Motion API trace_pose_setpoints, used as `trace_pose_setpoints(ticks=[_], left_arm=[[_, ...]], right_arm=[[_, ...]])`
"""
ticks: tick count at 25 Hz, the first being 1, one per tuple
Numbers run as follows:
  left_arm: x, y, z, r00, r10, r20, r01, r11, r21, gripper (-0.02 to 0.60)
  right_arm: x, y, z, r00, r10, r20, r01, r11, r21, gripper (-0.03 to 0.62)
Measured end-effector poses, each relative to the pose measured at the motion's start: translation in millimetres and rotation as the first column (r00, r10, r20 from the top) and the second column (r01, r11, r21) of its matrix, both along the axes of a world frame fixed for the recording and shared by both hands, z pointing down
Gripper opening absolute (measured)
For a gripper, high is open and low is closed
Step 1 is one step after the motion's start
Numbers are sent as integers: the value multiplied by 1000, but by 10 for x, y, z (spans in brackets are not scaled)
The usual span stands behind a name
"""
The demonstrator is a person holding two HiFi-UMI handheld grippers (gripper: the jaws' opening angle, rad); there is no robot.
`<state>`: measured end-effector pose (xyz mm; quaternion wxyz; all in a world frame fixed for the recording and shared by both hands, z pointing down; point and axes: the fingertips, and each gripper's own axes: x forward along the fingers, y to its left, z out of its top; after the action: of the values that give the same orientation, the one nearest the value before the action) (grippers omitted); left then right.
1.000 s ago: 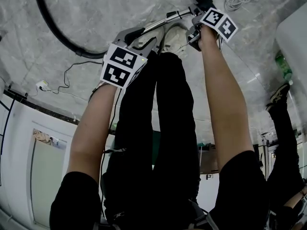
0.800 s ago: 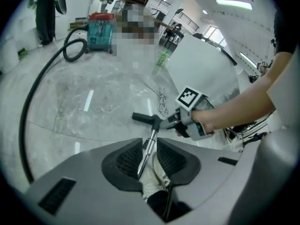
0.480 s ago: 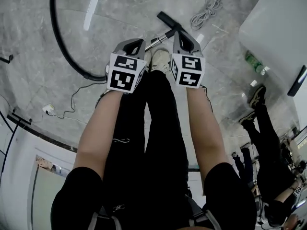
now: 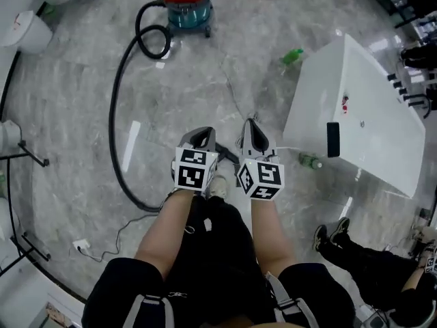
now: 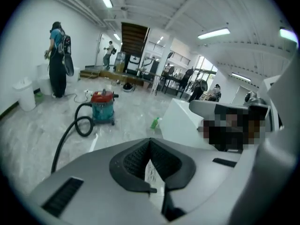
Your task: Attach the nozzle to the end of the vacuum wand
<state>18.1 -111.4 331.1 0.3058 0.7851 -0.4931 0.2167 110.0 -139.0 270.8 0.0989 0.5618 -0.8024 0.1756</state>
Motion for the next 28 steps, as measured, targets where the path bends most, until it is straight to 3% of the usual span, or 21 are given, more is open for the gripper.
trace_pose_setpoints(ticks=[3, 6, 12, 20, 23, 28], left_arm=[[167, 26, -1044, 999, 27, -25, -23, 992, 121, 11], [354, 179, -1935, 998, 60, -32, -52, 973, 223, 11], [839, 195, -3323, 988, 156, 20, -147, 877, 457, 11], [1475, 427, -4135, 968, 241, 73, -238, 779, 580, 11], [1555, 455, -4209, 966, 248, 77, -245, 769, 591, 11], [1580, 413, -4217, 962, 265, 65, -252, 773, 582, 11]], right_arm=[[68, 101, -1011, 997, -3, 75, -4, 996, 89, 14], [322, 355, -1794, 987, 80, 141, -98, 987, 128, 14], [935, 607, -2858, 952, 172, 253, -237, 938, 252, 14], [1461, 842, -3607, 961, 173, 218, -242, 904, 352, 14], [1523, 891, -3734, 967, 173, 187, -235, 888, 394, 14], [1539, 850, -3718, 970, 168, 178, -227, 890, 396, 14]])
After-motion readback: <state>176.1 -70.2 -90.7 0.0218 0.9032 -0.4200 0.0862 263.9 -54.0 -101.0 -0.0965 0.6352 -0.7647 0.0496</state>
